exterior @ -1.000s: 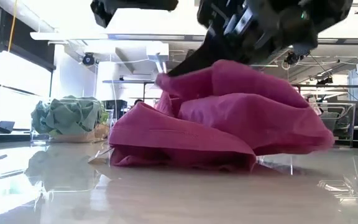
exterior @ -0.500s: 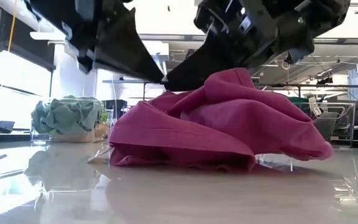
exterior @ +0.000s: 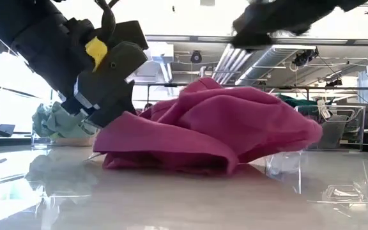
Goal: Sort towels by color in basket
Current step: Put the pink towel into the right transparent bin
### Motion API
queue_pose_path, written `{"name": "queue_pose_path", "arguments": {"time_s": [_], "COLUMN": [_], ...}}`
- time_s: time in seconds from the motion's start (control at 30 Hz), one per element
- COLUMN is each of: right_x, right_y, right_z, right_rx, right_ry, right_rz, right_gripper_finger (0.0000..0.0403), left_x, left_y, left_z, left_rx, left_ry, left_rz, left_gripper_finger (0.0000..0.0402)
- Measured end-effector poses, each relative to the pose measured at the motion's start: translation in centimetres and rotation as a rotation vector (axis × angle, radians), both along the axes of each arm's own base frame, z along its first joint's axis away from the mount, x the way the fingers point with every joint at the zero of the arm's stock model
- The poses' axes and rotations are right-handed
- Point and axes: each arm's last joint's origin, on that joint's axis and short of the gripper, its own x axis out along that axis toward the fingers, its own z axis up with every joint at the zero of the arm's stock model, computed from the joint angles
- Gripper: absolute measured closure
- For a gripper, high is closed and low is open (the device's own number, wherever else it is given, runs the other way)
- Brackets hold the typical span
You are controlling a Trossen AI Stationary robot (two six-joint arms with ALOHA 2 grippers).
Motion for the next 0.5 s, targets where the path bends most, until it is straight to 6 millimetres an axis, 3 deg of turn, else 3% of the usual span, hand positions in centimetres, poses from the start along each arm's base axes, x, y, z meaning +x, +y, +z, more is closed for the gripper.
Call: {"name": "queue_pose_path", "arguments": {"time_s": [0.1,0.17,0.37,0.5], "right_x": [-1.4,-1.7,0.2,1.3], "right_y": [2.1,3.1,4.2,3.7], "right_z": [-1.4,-2.9,-7.5,-9.1], "right_rx": [-0.149,-0.22,-0.281,-0.236], "right_ry": [0.061,0.1,0.071,0.078], "right_rz": [0.114,0.103,-0.03,-0.06], "right_gripper_finger": [0.0222,0.0222,0.0228,0.0277], "left_x": [-0.1,-0.1,-0.1,-0.2], "left_y": [0.1,0.1,0.2,0.2], "left_z": [-0.2,-0.1,-0.1,0.3], "left_rx": [0.001,-0.005,0.002,-0.026], "left_ry": [0.015,0.009,0.018,0.045], "left_rz": [0.01,0.015,0.009,-0.017], "left_gripper_finger": [0.0399,0.0399,0.0399,0.0399]}}
